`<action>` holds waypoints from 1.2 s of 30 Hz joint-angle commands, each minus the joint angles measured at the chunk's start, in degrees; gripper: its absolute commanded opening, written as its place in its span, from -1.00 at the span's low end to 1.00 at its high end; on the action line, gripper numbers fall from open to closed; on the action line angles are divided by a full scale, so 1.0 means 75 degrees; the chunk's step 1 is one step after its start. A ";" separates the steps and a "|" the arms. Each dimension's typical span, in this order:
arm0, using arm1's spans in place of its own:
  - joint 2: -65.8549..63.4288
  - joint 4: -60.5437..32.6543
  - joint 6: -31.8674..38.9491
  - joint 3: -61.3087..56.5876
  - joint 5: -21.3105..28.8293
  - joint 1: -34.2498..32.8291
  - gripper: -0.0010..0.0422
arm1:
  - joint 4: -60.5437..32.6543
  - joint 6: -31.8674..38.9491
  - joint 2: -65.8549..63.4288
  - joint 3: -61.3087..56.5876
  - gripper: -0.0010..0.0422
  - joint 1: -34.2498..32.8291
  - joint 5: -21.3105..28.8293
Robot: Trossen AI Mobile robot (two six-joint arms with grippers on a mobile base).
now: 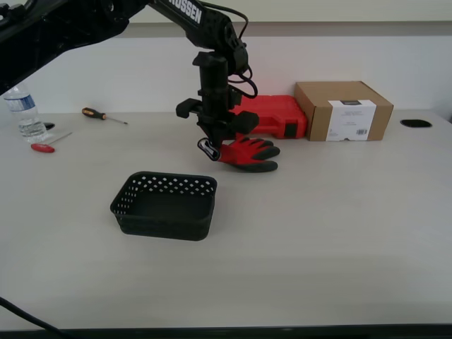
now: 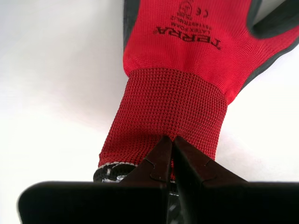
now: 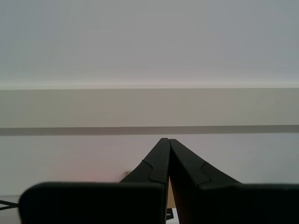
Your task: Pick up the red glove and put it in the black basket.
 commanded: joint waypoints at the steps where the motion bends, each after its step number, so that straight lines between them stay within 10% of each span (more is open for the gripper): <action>1: 0.0000 -0.0012 0.0020 0.0009 0.0000 0.0000 -0.95 | -0.0032 0.0026 -0.0216 0.0000 -0.96 -0.0012 -0.0026; 36: 0.0000 -0.0111 0.0020 0.0009 0.0000 0.0000 -0.95 | -0.3153 0.0029 -0.3547 -0.0799 -0.96 -0.0504 -0.0941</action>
